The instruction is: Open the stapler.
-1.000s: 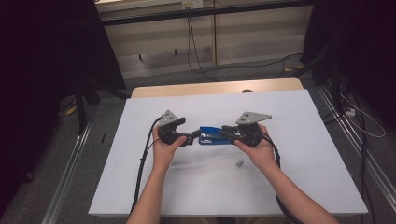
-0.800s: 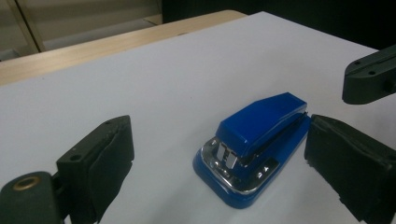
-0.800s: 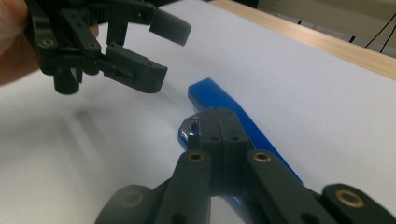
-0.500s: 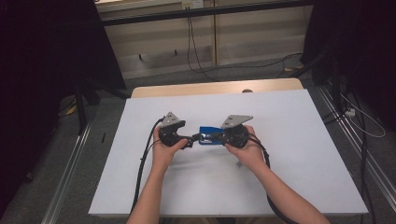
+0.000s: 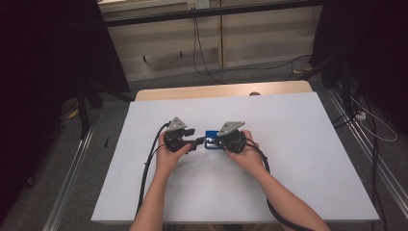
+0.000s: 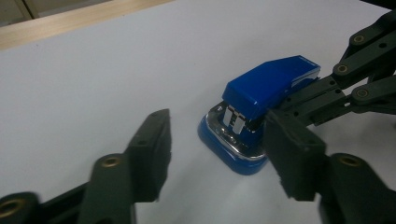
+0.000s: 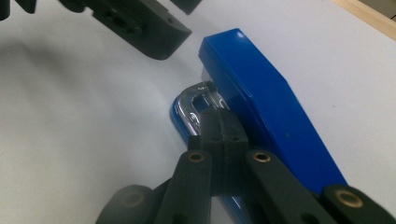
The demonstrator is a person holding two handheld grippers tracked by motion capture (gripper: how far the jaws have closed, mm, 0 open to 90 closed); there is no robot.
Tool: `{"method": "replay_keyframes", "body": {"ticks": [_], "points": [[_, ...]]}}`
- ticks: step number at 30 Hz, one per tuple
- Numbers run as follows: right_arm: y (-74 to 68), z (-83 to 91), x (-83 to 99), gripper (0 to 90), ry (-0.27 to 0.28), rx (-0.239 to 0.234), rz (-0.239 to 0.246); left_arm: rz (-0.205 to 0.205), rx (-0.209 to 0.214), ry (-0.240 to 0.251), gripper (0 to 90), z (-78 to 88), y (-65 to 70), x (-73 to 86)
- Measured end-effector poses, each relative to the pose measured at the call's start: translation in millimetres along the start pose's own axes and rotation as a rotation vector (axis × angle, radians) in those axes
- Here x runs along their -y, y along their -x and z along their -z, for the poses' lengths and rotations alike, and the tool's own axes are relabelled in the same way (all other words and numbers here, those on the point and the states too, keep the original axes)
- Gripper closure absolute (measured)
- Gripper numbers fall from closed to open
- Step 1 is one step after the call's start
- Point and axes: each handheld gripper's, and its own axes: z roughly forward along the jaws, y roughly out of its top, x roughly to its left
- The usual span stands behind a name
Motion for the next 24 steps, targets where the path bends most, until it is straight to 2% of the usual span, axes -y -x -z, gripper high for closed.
{"method": "replay_keyframes", "body": {"ticks": [1,2,3,4,5,6,10,12,14,18,21,24], "points": [[0.0,-0.8,0.0,90.0,0.001,-0.002,-0.003,0.001,-0.002,-0.017,51.6,-1.0,-0.3,0.6],[-0.8,-2.4,0.3,90.0,-0.004,-0.003,-0.002,0.002,-0.005,-0.025,60.6,-1.9,-0.8,1.2],[-0.8,-2.4,0.3,90.0,-0.004,-0.003,-0.002,0.007,-0.004,-0.035,60.6,-3.2,-1.0,2.1],[-1.0,-3.2,-0.9,90.0,-0.006,-0.002,0.0,0.005,0.0,-0.044,68.5,-4.9,-1.4,3.0],[-1.0,-3.2,-0.9,90.0,-0.006,-0.002,0.0,0.007,0.005,-0.046,68.5,-6.1,-1.3,3.5],[-1.6,-3.4,-1.9,90.0,-0.015,0.0,0.005,0.005,0.01,-0.05,75.6,-7.4,-1.5,3.9],[-2.0,-3.6,-2.2,90.0,-0.017,0.002,0.004,0.014,0.022,-0.053,85.0,-12.8,-0.8,4.7],[-1.7,-3.8,-1.6,90.0,-0.011,0.0,-0.002,-0.001,0.03,-0.06,86.0,-15.6,-0.9,4.5],[-0.7,-3.8,0.3,90.0,0.003,-0.008,-0.024,0.002,0.033,-0.059,89.2,-18.1,0.6,4.1],[-0.2,-3.8,0.0,90.0,0.0,-0.011,-0.026,-0.022,0.031,-0.056,90.0,-21.8,3.1,0.3],[0.3,-3.8,0.2,90.0,0.002,-0.013,-0.034,-0.016,0.033,-0.063,90.0,-22.5,2.0,0.3],[0.1,-3.8,0.5,90.0,0.003,-0.011,-0.036,-0.015,0.032,-0.05,90.0,-22.6,1.6,0.0]]}}
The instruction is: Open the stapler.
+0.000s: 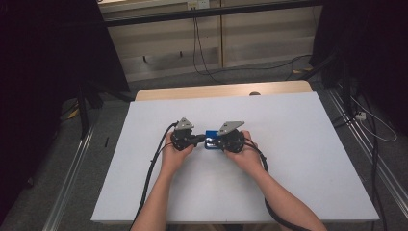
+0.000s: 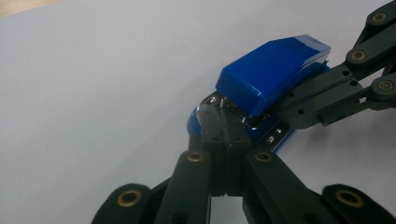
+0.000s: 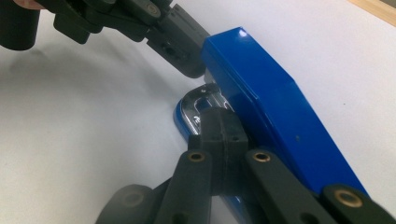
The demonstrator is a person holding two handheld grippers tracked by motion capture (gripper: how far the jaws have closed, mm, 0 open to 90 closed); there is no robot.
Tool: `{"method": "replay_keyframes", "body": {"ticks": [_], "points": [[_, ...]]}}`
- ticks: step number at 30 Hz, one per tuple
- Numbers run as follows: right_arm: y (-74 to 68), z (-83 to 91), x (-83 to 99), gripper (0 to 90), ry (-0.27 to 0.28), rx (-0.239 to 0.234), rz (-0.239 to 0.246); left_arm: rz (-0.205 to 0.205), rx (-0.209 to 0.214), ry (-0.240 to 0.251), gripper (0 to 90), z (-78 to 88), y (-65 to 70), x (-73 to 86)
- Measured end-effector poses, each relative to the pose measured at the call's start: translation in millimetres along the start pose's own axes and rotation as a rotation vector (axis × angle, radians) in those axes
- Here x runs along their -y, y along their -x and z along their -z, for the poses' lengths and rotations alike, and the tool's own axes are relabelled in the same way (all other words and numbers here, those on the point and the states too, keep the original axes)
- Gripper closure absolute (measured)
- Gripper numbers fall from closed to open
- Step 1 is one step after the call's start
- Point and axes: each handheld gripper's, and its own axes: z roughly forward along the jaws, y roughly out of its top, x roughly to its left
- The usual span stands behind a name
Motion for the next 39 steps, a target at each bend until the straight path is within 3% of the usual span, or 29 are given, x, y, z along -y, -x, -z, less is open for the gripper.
{"method": "replay_keyframes", "body": {"ticks": [2,14,18,21,24,25,28,29,32,39], "points": [[0.2,0.0,0.6,90.0,0.003,0.0,-0.008,0.016,0.024,0.027,90.0,3.9,0.2,-4.6],[1.6,0.6,4.4,90.0,0.031,0.01,-0.055,0.024,0.034,0.08,90.0,8.2,2.3,-12.0],[1.7,2.7,3.4,90.0,0.125,0.025,-0.121,0.017,0.038,0.108,90.0,10.7,5.1,-17.9],[-0.8,1.5,-0.4,90.0,0.128,0.046,-0.11,0.019,0.039,0.12,89.9,11.5,6.2,-20.3],[-1.8,-0.9,-1.5,90.0,0.122,0.062,-0.11,0.018,0.037,0.124,90.0,11.2,6.5,-20.9],[-2.3,-2.2,-1.6,90.0,0.135,0.059,-0.128,0.018,0.036,0.124,90.0,10.9,6.6,-20.8],[-5.5,-2.7,-4.0,90.0,0.142,0.088,-0.118,0.018,0.036,0.131,90.0,10.4,6.0,-20.5],[-7.3,-1.6,-4.7,90.0,0.168,0.107,-0.126,0.016,0.037,0.134,89.9,9.9,6.3,-20.7],[-7.4,-1.6,-5.3,90.0,0.167,0.113,-0.126,0.018,0.035,0.136,89.6,9.3,5.8,-20.5],[-7.7,-3.3,-3.4,90.0,0.169,0.122,-0.134,0.001,0.032,0.094,89.6,0.1,4.8,-14.5]]}}
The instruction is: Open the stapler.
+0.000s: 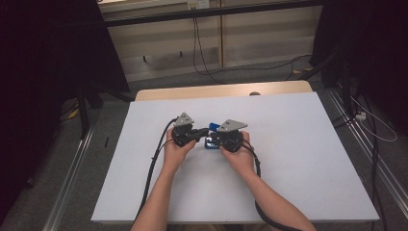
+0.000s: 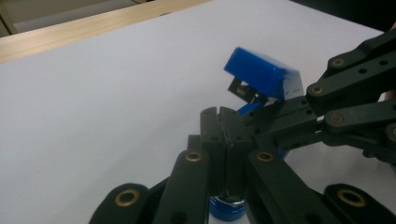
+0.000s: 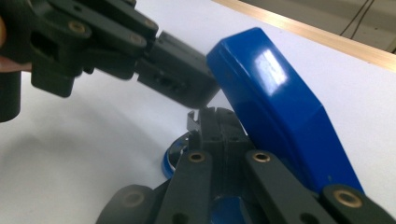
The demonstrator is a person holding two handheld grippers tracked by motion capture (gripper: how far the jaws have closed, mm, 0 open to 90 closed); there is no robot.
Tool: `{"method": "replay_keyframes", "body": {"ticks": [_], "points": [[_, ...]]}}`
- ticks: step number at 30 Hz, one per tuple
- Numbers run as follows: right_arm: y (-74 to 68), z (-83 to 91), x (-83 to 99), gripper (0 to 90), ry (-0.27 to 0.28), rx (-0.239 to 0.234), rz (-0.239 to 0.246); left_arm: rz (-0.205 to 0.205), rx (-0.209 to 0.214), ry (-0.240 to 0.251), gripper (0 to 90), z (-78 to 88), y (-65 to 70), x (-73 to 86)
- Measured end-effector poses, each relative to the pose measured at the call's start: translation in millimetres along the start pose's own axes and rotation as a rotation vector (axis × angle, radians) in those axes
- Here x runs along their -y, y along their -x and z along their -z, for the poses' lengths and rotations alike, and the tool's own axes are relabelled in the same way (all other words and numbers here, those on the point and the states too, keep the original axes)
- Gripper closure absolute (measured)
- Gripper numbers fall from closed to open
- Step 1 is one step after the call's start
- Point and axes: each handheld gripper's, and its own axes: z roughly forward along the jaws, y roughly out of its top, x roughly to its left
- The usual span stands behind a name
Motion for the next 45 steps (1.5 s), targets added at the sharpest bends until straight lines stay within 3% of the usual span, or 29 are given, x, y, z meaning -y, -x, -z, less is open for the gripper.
{"method": "replay_keyframes", "body": {"ticks": [9,12,14,17,20,24,39,41,42,45], "points": [[0.1,2.7,-0.3,90.0,0.023,0.024,-0.003,-0.004,0.008,-0.023,90.0,-4.7,1.0,3.6],[-2.3,3.3,-1.0,90.0,0.021,0.055,0.027,-0.022,-0.004,-0.054,90.0,-8.0,1.8,6.9],[-4.1,3.7,-1.5,90.0,0.021,0.079,0.04,-0.001,-0.003,-0.05,90.0,-7.8,0.5,7.6],[-4.1,4.6,-2.7,90.0,0.017,0.094,0.038,0.0,-0.007,-0.049,90.0,-7.9,1.4,7.7],[-2.3,9.5,-6.3,90.0,0.029,0.164,0.035,-0.022,-0.016,-0.051,90.0,-8.3,2.8,7.0],[0.6,14.2,-7.0,90.0,0.033,0.191,0.027,-0.041,-0.02,-0.061,90.0,-8.1,3.8,6.3],[8.6,27.9,-6.6,90.0,0.008,0.263,0.032,-0.044,-0.025,-0.059,90.0,-8.0,4.5,6.8],[15.4,31.6,-4.3,90.0,0.013,0.241,0.006,-0.045,-0.023,-0.059,90.0,-8.0,4.3,6.9],[14.4,32.1,-4.4,90.0,0.0,0.249,0.035,-0.047,-0.022,-0.06,90.0,-7.9,4.4,6.8],[14.0,32.3,-4.1,90.0,-0.004,0.254,0.043,-0.044,-0.02,-0.058,90.0,-7.9,4.0,7.0]]}}
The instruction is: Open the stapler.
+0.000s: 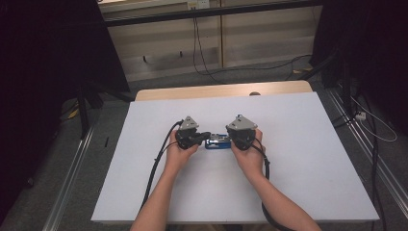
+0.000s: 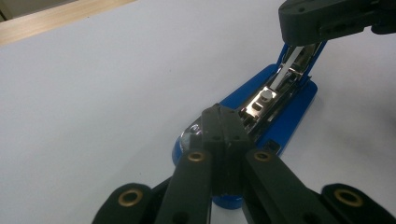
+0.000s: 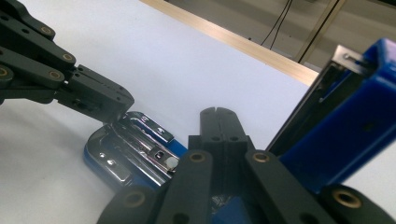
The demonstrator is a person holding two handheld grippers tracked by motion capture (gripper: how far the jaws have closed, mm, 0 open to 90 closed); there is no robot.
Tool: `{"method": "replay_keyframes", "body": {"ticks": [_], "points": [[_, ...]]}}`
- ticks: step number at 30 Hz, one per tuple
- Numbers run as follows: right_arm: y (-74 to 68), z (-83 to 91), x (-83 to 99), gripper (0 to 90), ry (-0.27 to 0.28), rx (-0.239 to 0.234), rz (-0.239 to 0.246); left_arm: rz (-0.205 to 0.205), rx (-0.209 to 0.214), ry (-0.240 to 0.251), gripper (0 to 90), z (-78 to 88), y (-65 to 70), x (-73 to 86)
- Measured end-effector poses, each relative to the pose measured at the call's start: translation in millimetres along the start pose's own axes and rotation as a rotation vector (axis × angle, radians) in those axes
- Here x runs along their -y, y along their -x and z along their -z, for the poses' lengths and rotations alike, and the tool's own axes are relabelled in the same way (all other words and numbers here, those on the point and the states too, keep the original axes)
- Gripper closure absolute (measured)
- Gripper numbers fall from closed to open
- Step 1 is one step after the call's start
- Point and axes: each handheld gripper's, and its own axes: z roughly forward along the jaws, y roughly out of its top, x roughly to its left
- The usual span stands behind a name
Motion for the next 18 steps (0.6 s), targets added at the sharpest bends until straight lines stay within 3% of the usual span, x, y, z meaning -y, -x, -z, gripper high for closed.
{"method": "replay_keyframes", "body": {"ticks": [18], "points": [[11.0,1.8,5.2,90.0,-0.006,-0.007,-0.034,0.002,0.003,0.005,90.0,0.1,-0.3,0.9]]}}
